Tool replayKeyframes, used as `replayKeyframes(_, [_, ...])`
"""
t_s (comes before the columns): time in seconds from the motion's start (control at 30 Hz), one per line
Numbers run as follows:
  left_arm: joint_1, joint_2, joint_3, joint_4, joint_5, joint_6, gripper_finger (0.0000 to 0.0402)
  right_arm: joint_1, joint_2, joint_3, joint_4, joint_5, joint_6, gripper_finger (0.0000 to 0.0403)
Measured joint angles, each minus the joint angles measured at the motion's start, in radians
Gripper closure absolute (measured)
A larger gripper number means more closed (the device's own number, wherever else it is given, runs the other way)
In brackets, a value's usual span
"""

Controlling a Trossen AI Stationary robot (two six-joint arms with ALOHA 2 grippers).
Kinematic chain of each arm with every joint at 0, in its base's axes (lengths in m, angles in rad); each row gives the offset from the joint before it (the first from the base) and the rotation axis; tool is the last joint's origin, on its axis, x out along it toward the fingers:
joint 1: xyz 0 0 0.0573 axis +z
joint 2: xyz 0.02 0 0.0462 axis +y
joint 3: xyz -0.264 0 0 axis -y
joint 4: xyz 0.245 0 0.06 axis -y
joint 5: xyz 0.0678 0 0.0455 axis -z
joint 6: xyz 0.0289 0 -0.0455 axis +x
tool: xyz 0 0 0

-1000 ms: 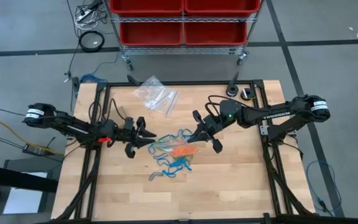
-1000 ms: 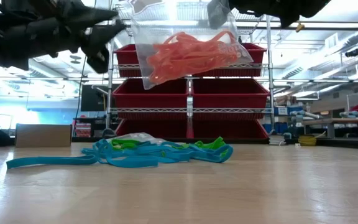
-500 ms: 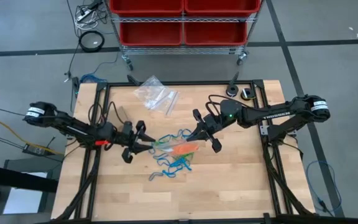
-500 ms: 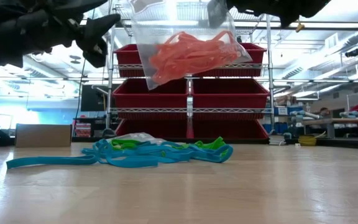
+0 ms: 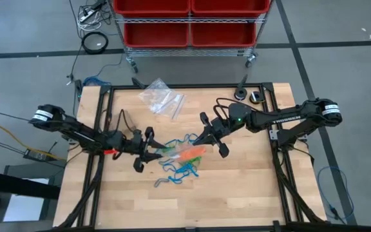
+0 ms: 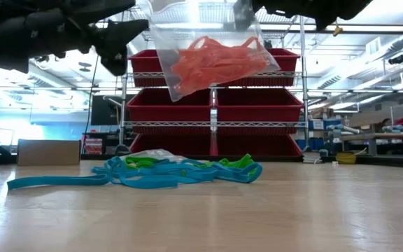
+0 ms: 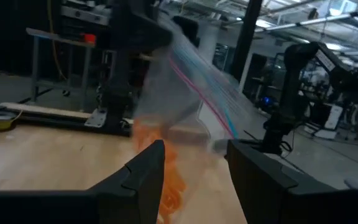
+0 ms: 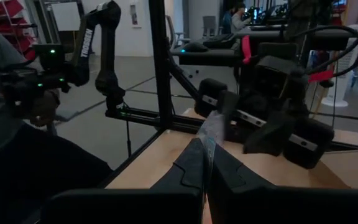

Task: Sort rubber bands
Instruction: Close the transparent zip bag

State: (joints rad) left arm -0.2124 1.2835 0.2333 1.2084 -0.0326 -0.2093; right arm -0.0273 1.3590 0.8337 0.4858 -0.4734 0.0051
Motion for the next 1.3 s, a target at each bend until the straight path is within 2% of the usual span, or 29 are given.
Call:
replayKeyframes(0.1, [-0.012,0.029,0.038,-0.024,-0.013,0.021,0.0219,0.000,0.000,0.000,0.000,0.003,0.000,0.0403])
replayKeyframes(0.27, [-0.025,0.056,0.059,-0.033,-0.091,0.024,0.0219,0.000,0.000,0.000,-0.001,0.006,0.000,0.0403])
replayKeyframes(0.67, [-0.078,0.054,0.056,-0.136,-0.089,0.020,0.0219,0.000,0.000,0.000,-0.002,0.034,-0.009,0.0403])
replayKeyframes(0.87, [-0.081,0.053,0.056,-0.095,-0.108,0.028,0.0219,0.000,0.000,0.000,-0.002,0.038,-0.012,0.0403])
replayKeyframes(1.13, [-0.081,0.053,0.056,-0.046,-0.203,0.044,0.0221,0.001,0.000,0.000,-0.004,0.043,-0.010,0.0403])
replayKeyframes(1.3, [-0.082,0.053,0.056,-0.047,-0.233,0.037,0.0250,0.001,0.000,0.000,-0.008,0.052,-0.010,0.0403])
